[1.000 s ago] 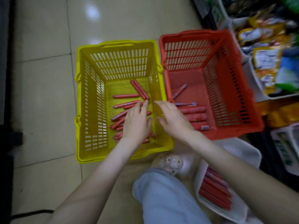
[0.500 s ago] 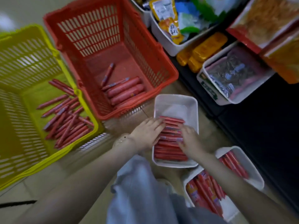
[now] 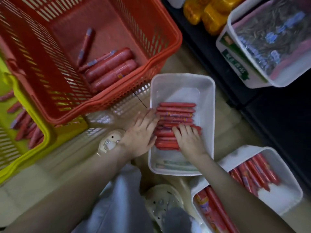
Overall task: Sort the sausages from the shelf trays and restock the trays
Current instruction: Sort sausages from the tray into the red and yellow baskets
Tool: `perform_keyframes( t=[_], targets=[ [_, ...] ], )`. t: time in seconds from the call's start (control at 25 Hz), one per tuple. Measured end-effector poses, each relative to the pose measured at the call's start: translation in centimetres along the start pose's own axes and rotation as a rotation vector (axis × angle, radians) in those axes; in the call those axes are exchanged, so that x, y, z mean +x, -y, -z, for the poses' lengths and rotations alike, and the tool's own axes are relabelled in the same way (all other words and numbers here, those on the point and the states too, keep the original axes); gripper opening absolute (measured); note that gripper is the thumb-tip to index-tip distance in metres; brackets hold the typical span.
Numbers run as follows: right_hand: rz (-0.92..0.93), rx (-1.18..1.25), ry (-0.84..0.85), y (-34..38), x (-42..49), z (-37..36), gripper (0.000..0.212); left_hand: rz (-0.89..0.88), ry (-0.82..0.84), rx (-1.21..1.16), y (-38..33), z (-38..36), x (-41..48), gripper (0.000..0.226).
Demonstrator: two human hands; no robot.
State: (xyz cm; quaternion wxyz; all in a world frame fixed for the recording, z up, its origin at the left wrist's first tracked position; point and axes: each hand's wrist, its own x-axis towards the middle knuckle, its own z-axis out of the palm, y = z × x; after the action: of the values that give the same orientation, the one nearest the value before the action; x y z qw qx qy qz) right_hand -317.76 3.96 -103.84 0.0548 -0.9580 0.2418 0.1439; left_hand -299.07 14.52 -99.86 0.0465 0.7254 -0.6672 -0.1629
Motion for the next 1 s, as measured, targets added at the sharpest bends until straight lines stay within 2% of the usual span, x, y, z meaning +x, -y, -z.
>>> perform_keyframes(
  t=[0.04,0.12,0.2,0.24,0.32,0.36,0.44,0.56,0.64,0.72,0.8,1.0],
  targets=[
    [-0.051,0.01,0.008,0.0,0.7,0.5,0.066,0.022,-0.019,-0.057,-0.1,0.3,0.2,0.061],
    [-0.209,0.206,0.117,-0.3,1.7,1.4,0.058,0.132,-0.038,-0.225,-0.4,1.5,0.8,0.057],
    [-0.472,0.623,0.189,-0.8,2.1,3.6,0.044,0.347,-0.074,-0.364,-1.1,3.3,1.4,0.05],
    [-0.607,0.84,0.16,-0.9,1.9,5.3,0.036,0.479,-0.071,-0.459,-1.8,4.8,1.7,0.043],
    [-0.756,1.223,0.078,-0.9,0.8,9.7,0.016,0.714,0.052,-0.818,-3.2,9.0,2.2,0.033],
    [-0.774,1.406,0.056,-0.9,0.1,12.4,0.013,0.755,0.168,-1.075,-4.0,11.2,2.4,0.029],
    [-0.72,1.8,0.039,-0.5,-1.5,18.0,0.015,0.709,0.38,-1.48,-5.6,15.5,2.5,0.031],
    [-0.513,2.119,-0.039,0.4,-4.1,26.7,0.031,0.503,0.417,-1.695,-8.3,22.3,1.4,0.047],
    [-0.437,2.184,-0.083,1.3,-6.1,32.0,0.031,0.371,0.329,-1.743,-10.3,26.9,-0.3,0.056],
    [-0.365,2.18,-0.121,2.9,-8.6,37.0,0.019,0.246,0.225,-1.732,-12.2,31.1,-2.9,0.056],
    [-0.302,2.16,-0.181,4.7,-10.9,40.3,0.017,0.134,0.139,-1.736,-13.6,33.7,-5.8,0.057],
    [-0.182,2.137,-0.208,10.8,-15.8,44.9,0.025,0.061,-0.092,-1.671,-15.5,37.9,-14.0,0.056]
  ],
)
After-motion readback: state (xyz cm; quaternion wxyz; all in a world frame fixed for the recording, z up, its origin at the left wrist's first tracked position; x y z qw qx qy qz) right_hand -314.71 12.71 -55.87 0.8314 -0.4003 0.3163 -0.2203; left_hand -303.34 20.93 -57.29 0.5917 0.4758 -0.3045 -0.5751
